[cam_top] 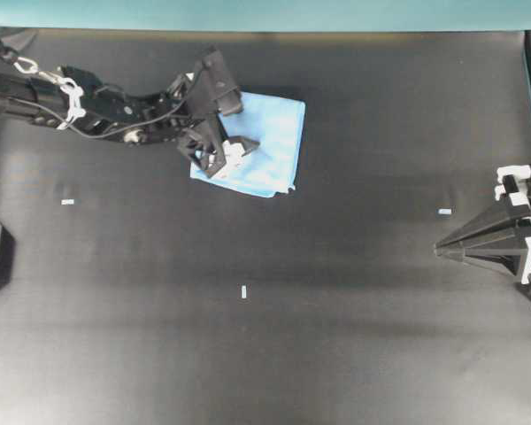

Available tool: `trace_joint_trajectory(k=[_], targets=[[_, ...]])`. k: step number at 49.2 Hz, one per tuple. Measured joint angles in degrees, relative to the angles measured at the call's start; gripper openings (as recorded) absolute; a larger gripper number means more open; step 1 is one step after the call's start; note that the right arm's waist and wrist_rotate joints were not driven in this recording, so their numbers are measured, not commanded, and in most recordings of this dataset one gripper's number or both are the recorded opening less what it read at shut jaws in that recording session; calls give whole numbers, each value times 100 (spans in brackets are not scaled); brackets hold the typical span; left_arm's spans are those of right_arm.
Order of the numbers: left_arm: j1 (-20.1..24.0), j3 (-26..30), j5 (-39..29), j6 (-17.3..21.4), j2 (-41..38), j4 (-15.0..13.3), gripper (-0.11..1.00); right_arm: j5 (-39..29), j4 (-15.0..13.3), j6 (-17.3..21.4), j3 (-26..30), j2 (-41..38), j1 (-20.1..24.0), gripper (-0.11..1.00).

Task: Push a blue cloth with the left arm to wipe the desk.
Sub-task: 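Push the blue cloth with the left gripper down-left across the table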

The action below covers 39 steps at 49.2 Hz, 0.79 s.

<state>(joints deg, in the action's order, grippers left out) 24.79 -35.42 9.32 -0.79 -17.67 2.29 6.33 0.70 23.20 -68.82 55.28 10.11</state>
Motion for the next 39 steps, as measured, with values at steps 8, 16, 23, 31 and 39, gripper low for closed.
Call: trace_joint_trajectory(k=[8,16,23,31,39], targets=[[-88,-483,237,-9,281,0,87,-9,0,0,0,0,0,0],[-334,-861,527,-9,571,0,87,-9,0,-9,-26,0,9,0],[-659,-1178,686,-141,738,9,87,-18,0,-9,-70,0,9,0],[-958,-1450,721,-308,853,9,87,-9,0,0,-88,0,0,0],[-1257,-1705,729,-439,1020,0,87,-18,0,0,-88,26,9,0]])
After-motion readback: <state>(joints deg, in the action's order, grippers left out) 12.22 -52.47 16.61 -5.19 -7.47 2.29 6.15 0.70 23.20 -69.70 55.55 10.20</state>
